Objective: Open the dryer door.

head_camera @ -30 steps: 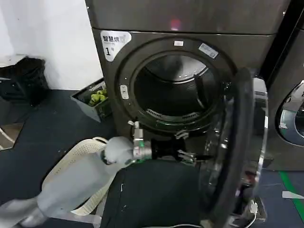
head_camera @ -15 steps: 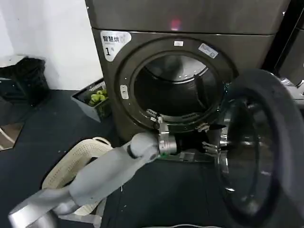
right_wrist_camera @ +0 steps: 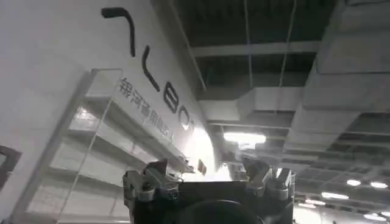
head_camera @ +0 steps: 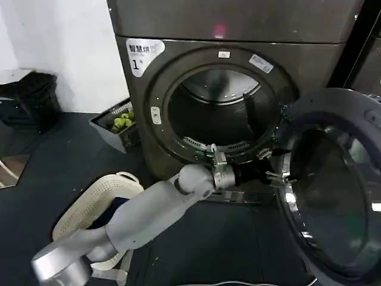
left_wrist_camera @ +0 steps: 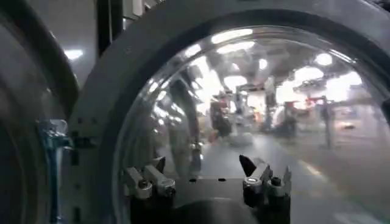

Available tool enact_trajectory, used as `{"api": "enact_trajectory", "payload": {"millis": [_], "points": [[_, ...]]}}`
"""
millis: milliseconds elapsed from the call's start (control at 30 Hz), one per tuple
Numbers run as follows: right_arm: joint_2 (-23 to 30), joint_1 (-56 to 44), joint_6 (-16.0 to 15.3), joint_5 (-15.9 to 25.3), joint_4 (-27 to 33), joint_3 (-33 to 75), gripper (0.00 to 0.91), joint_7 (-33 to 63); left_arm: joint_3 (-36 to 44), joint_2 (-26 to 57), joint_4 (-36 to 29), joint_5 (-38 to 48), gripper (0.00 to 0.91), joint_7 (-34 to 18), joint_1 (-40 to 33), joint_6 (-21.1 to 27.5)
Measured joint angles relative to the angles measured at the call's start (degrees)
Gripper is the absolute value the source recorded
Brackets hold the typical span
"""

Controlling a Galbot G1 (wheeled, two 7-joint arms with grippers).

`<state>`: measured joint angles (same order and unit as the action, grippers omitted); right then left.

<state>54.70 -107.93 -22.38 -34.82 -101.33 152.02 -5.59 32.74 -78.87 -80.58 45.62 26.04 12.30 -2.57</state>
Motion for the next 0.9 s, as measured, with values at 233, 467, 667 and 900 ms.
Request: {"api": "enact_trajectory", "payload": {"millis": [233, 467, 667, 900], "points": [[-0.3, -1.2, -0.1, -0.2, 0.3, 0.6, 0.907, -0.2, 0.3, -2.2, 0.9, 0.7, 0.907, -1.8, -0.9, -1.7], [-0.3, -0.2, 0.1, -0.3, 0.0, -0.3, 0.907, -0.2, 0.4, -0.2, -0.1, -0.5, 0.907, -8.6, 0.1, -15.0], [-1.0, 0.5, -0.9, -0.7, -0.9, -0.4, 0.907, 0.2, -0.1, 4.4, -3.7, -0.4, 0.907, -14.4, 1.7, -24.0], [-2.9, -1.2, -3.6, -0.4, -0.8, 2.4, 0.907, 2.5, 1.9, 15.4, -13.3, 6.1, 0.907, -15.2, 2.5, -25.4]]}}
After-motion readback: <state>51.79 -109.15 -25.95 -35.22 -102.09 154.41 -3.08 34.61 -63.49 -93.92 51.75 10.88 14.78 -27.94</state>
